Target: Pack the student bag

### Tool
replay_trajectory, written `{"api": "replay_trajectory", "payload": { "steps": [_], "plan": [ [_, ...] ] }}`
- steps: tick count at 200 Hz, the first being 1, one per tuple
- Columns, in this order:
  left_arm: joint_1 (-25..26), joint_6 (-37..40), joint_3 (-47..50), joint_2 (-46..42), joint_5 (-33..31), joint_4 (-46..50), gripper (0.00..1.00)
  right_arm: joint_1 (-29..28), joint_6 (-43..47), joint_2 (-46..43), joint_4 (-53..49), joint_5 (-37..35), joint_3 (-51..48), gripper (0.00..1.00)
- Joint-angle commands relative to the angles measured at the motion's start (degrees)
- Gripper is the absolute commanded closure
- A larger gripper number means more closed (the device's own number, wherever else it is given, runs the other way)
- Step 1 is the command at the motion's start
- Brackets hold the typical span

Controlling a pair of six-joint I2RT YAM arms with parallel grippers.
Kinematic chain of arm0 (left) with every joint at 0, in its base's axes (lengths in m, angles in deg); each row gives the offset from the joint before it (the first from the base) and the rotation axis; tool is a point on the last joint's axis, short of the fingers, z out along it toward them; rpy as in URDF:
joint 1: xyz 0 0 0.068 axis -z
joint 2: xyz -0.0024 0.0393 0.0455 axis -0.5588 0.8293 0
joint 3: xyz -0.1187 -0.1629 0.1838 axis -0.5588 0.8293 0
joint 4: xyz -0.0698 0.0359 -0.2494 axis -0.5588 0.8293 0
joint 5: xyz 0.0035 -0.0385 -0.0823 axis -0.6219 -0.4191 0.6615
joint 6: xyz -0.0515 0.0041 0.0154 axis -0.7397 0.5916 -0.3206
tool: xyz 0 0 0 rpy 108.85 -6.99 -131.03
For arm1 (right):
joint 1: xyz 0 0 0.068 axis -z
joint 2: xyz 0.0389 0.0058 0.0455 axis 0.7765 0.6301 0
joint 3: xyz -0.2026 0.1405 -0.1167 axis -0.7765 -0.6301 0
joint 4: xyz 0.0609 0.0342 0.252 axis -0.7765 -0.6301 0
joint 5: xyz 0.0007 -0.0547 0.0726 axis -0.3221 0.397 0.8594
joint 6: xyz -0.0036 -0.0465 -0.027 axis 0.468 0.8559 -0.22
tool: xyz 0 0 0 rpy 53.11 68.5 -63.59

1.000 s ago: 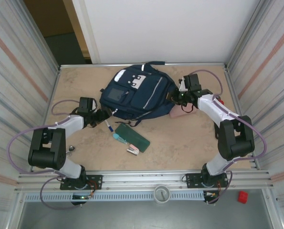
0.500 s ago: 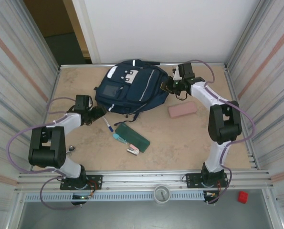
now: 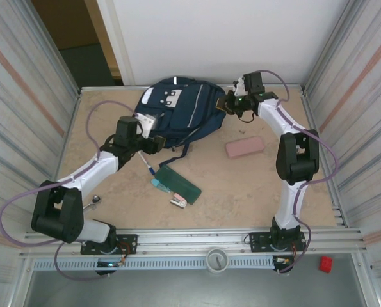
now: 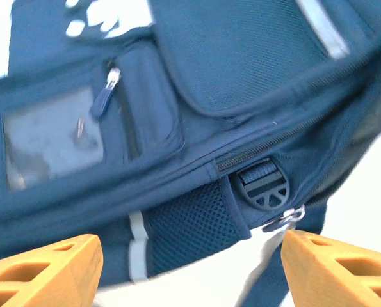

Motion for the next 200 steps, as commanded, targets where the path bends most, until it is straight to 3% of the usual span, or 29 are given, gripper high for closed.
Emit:
{"api": "replay_trajectory", "payload": {
  "steps": [1, 39, 76, 166, 200],
  "plan": [
    [1.5, 28.9, -1.1, 3.4, -1.3, -3.5, 0.26, 1.9, 6.5, 1.4, -6.0, 3.7, 5.8, 0.98],
    [1.5, 44.6, -5.6, 10.1, 4.2, 2.0, 0.27, 4.8, 8.6, 4.0, -8.0, 4.2, 8.2, 0.98],
    [2.0, 49.2, -9.2, 14.8, 8.9, 4.4, 0.35, 6.1, 8.7, 7.0, -8.7, 5.0, 12.2, 0.98],
    [5.2, 55.5, -14.6, 23.2, 7.6, 7.6, 0.42, 6.2, 7.7, 11.5, -9.3, 5.8, 16.9, 0.97],
    [5.8, 57.2, -14.9, 26.3, 1.9, 3.5, 0.56, 6.1, 7.4, 13.4, -10.2, 6.3, 19.0, 0.96]
  ]
}}
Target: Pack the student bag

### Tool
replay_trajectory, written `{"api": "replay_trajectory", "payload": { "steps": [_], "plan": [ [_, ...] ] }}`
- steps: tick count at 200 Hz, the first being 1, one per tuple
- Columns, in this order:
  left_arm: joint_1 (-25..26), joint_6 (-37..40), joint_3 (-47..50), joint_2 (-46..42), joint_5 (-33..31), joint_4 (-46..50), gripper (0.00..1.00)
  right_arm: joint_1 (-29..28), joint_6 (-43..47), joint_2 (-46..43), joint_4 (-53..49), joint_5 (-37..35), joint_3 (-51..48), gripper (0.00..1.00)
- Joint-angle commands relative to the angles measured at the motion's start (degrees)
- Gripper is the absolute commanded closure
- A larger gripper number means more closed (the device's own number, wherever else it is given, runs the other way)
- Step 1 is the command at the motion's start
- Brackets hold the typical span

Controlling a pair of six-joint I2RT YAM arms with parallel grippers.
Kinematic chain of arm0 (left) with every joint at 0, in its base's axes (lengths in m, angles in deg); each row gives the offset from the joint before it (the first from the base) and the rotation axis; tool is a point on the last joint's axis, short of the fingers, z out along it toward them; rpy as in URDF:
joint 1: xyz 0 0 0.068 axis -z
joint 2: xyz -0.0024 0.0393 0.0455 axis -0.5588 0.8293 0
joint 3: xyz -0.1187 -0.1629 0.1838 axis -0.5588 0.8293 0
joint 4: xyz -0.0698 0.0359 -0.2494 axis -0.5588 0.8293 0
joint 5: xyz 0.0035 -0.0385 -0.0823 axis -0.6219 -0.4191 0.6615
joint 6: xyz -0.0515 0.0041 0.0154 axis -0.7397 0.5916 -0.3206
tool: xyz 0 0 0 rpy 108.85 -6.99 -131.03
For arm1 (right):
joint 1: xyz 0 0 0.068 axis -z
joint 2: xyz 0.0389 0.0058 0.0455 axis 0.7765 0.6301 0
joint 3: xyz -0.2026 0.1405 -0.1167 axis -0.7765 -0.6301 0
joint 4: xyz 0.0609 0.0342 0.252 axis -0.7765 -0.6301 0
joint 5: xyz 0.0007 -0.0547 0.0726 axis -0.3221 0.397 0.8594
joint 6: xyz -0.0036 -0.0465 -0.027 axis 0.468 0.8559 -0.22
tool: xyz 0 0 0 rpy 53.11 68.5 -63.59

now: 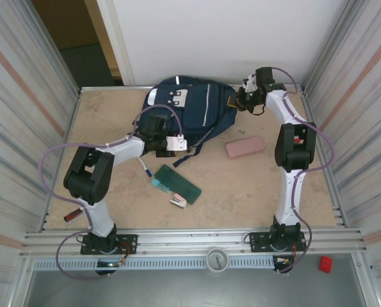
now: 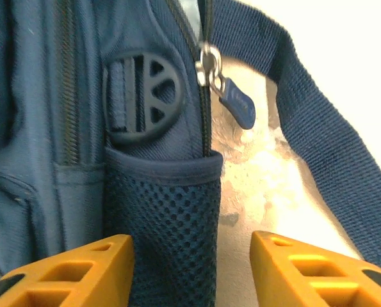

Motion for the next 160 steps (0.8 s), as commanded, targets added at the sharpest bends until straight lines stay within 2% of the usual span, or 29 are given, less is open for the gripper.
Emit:
{"api": "replay_trajectory", "payload": {
  "steps": [1, 14, 28, 46, 61, 74, 86, 100, 121, 142, 160],
  "plan": [
    [0.6, 2.8, -1.3, 2.1, -4.3, -2.5, 0.56, -0.1, -0.1, 1.3, 1.5, 3.2, 4.1, 0.96],
    [0.8, 3.1, -1.4, 3.1, -5.9, -3.3, 0.63, -0.2, 0.0, 2.3, 1.0, 3.3, 5.2, 0.94],
    [0.9, 1.4, -1.5, 2.5, -4.8, -3.8, 0.75, -0.2, 0.1, 3.4, 0.0, 3.0, 6.8, 0.89],
    [0.9, -2.3, -1.6, 0.1, -1.2, -3.6, 0.90, -0.1, 1.2, 5.1, -3.9, 0.3, 10.6, 0.71],
    [0.6, -5.4, -2.7, -1.9, 2.0, -1.9, 1.00, -0.1, 3.1, 5.1, -9.2, -6.8, 14.5, 0.54],
    [-0.2, -8.3, -4.4, -3.0, 4.2, 0.3, 1.00, -0.1, 4.5, 2.9, -11.9, -14.6, 15.2, 0.44],
    [-1.0, -11.0, -6.7, -3.4, 5.5, 3.8, 1.00, -0.1, 5.7, -0.8, -12.6, -20.1, 13.3, 0.38],
    [-1.5, -14.1, -9.0, -4.0, 6.8, 7.2, 1.00, -1.1, 6.8, -7.7, -8.9, -24.9, 5.9, 0.34],
    [-2.3, -19.2, -11.2, -5.0, 9.8, 10.2, 1.00, -4.5, 8.1, -21.3, 3.9, -28.2, -13.7, 0.31],
    [-3.3, -23.5, -13.1, -5.7, 13.1, 12.3, 1.00, -9.5, 9.9, -34.3, 18.6, -29.2, -32.8, 0.30],
    [-3.9, -26.3, -15.4, -5.8, 16.0, 15.5, 1.00, -14.9, 12.3, -41.7, 26.1, -32.6, -43.8, 0.33]
  ]
}}
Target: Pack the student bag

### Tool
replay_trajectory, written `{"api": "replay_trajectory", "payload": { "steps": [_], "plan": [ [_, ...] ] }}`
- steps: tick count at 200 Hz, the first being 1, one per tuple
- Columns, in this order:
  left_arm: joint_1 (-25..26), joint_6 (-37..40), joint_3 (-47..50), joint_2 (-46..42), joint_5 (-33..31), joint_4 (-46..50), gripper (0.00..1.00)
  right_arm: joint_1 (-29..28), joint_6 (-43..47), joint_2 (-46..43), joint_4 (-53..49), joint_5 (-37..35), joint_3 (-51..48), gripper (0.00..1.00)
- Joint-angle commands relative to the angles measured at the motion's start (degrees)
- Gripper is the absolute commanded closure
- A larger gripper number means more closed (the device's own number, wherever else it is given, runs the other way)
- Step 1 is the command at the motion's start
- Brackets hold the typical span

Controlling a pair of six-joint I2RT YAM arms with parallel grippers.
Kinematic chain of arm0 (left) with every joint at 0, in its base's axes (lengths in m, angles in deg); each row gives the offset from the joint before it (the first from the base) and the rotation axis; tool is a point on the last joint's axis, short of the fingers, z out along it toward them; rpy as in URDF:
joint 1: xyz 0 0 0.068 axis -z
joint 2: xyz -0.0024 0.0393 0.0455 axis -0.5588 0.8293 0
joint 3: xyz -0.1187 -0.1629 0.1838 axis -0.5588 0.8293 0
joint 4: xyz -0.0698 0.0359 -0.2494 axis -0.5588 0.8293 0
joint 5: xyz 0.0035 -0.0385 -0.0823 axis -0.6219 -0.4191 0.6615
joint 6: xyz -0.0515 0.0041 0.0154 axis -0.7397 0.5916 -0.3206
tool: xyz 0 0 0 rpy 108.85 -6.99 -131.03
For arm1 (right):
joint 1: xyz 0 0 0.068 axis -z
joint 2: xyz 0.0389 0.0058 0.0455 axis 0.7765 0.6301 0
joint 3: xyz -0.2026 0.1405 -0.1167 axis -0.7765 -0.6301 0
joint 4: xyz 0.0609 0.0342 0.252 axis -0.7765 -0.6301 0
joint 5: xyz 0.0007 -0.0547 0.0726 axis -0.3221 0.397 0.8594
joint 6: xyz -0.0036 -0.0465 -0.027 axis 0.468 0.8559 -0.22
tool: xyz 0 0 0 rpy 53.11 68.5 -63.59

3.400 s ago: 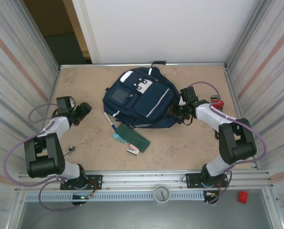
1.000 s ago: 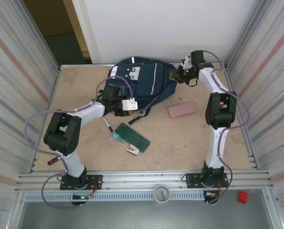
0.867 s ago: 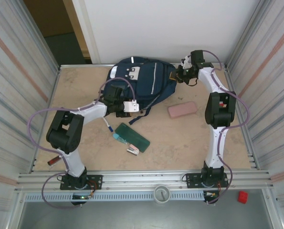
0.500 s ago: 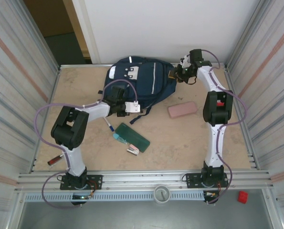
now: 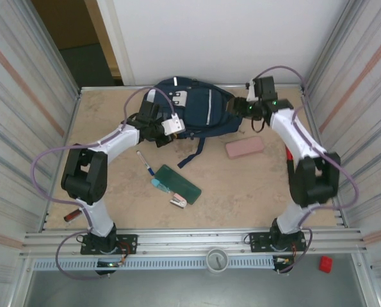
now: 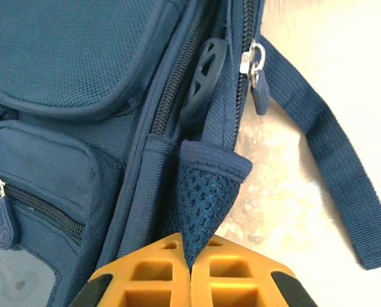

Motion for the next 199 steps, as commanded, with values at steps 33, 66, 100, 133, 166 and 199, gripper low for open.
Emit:
{"api": "replay_trajectory", "payload": {
  "steps": [33, 66, 100, 133, 166, 199],
  "plan": [
    [-1.3, -9.7, -7.6, -4.4, 10.6, 8.6, 1.00, -18.6, 12.3, -13.5, 24.6, -17.4, -23.7, 0.38],
    [-2.1, -12.2, -9.8, -4.7, 14.3, 11.1, 1.00, -27.0, 16.5, -12.1, 35.0, -25.6, -30.1, 0.46],
    [-2.1, -13.2, -10.9, -5.0, 15.3, 11.7, 1.00, -32.2, 21.3, -6.6, 44.5, -31.6, -31.7, 0.49],
    [-2.1, -13.4, -11.4, -5.2, 15.6, 12.1, 1.00, -34.8, 25.0, -0.5, 50.0, -38.1, -30.4, 0.49],
    [-2.1, -13.2, -11.3, -5.4, 16.1, 12.2, 1.00, -35.6, 26.7, 3.9, 53.1, -44.9, -28.5, 0.49],
    [-2.1, -12.9, -11.1, -5.2, 16.0, 12.4, 1.00, -36.1, 28.6, 6.0, 55.1, -48.5, -27.0, 0.52]
  ]
}}
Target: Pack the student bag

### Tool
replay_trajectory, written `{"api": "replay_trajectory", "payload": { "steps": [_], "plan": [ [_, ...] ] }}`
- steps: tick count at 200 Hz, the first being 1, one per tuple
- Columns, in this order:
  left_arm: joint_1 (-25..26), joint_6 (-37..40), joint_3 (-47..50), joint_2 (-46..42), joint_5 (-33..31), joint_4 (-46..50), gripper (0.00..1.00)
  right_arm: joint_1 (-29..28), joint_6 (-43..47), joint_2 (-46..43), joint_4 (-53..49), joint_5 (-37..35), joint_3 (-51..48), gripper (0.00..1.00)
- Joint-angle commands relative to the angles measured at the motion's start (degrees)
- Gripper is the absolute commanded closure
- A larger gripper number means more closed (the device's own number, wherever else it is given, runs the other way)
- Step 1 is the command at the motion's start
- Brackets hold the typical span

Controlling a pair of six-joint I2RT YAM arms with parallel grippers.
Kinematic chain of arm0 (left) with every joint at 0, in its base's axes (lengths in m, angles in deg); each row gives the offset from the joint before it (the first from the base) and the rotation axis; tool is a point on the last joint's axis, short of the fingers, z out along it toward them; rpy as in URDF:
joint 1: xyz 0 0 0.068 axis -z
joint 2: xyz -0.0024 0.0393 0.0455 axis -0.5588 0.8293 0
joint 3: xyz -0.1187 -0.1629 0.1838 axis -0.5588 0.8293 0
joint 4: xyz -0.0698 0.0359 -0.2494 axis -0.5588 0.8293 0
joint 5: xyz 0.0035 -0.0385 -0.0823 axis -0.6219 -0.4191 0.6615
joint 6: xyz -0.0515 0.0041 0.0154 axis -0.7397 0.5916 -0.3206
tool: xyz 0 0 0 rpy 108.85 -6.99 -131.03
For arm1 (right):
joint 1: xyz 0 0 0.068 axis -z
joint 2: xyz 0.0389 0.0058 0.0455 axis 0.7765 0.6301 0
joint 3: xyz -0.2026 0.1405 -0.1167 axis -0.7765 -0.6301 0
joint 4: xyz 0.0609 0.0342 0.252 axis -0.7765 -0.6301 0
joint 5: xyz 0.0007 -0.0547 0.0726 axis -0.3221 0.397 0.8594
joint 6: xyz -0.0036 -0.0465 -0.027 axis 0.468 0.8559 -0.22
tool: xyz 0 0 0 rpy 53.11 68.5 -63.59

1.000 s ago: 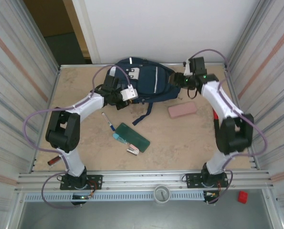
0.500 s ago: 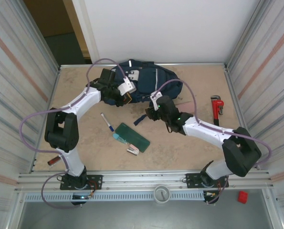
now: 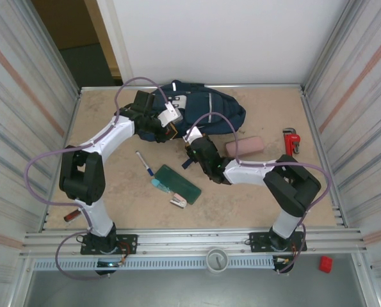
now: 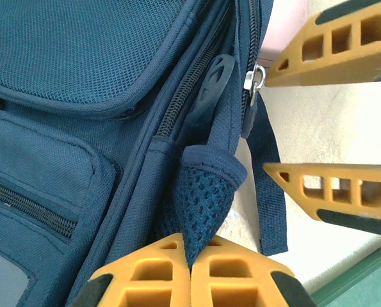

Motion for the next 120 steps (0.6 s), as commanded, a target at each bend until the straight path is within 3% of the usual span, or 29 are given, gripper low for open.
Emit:
{"api": "replay_trajectory", "payload": {
  "steps": [1, 48, 120],
  "plan": [
    [-0.1, -0.7, -2.8, -4.6, 5.3, -1.2, 1.00, -0.7, 2.9, 1.1, 4.9, -6.1, 2.6, 0.52],
    [0.1, -0.7, -2.8, -4.1, 4.6, -0.9, 1.00, -1.0, 3.5, 1.3, 4.9, -8.2, 3.8, 0.60],
    [0.5, 0.8, -1.9, -4.2, 2.3, -0.2, 1.00, -0.8, 3.2, -0.4, 2.2, -9.4, 2.5, 0.95]
  ]
}}
